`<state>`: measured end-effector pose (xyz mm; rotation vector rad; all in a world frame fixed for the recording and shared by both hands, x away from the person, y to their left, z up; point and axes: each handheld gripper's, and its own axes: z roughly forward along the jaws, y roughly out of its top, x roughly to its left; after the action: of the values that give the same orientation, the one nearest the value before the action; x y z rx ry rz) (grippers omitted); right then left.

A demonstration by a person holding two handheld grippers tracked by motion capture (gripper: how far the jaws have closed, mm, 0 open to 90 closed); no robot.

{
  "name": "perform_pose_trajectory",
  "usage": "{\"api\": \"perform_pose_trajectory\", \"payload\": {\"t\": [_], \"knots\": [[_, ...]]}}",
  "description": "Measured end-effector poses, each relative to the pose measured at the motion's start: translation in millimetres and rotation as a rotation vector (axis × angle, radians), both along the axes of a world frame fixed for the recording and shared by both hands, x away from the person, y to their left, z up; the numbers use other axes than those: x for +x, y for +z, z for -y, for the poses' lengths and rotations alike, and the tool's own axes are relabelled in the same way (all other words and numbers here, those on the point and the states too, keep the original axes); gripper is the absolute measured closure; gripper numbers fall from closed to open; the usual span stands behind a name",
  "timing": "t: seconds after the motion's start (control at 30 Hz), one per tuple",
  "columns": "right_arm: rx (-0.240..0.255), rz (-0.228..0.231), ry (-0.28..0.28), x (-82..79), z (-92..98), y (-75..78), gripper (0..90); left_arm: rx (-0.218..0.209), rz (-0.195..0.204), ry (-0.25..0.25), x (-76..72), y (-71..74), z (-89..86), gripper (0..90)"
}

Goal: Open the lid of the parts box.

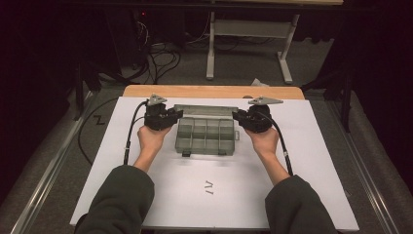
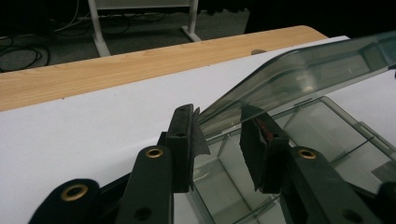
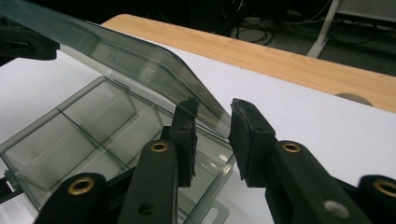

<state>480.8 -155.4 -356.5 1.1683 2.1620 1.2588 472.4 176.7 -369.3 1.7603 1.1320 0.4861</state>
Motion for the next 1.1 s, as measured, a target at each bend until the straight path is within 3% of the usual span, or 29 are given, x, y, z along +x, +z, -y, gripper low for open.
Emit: {"api": "perform_pose_trajectory", "payload": {"t": [0.13, 0.47, 0.73, 1.1], "knots": [[-0.014, 0.019, -0.013, 1.8, -4.7, -1.0, 73.0, -0.01, 0.005, 0.006, -0.7, 0.9, 0.7, 62.8], [-0.023, 0.007, -0.007, 0.7, -4.0, 0.3, 73.7, -0.017, -0.006, -0.003, -3.7, 5.6, -1.9, 64.4], [0.001, 0.003, -0.03, 7.1, -4.7, 1.1, 74.4, -0.023, 0.022, 0.021, 3.3, 7.5, 1.3, 63.2], [-0.026, -0.003, -0.067, 17.3, -9.2, -7.0, 76.5, -0.067, -0.005, 0.054, 14.0, -2.3, 1.0, 65.8]]}}
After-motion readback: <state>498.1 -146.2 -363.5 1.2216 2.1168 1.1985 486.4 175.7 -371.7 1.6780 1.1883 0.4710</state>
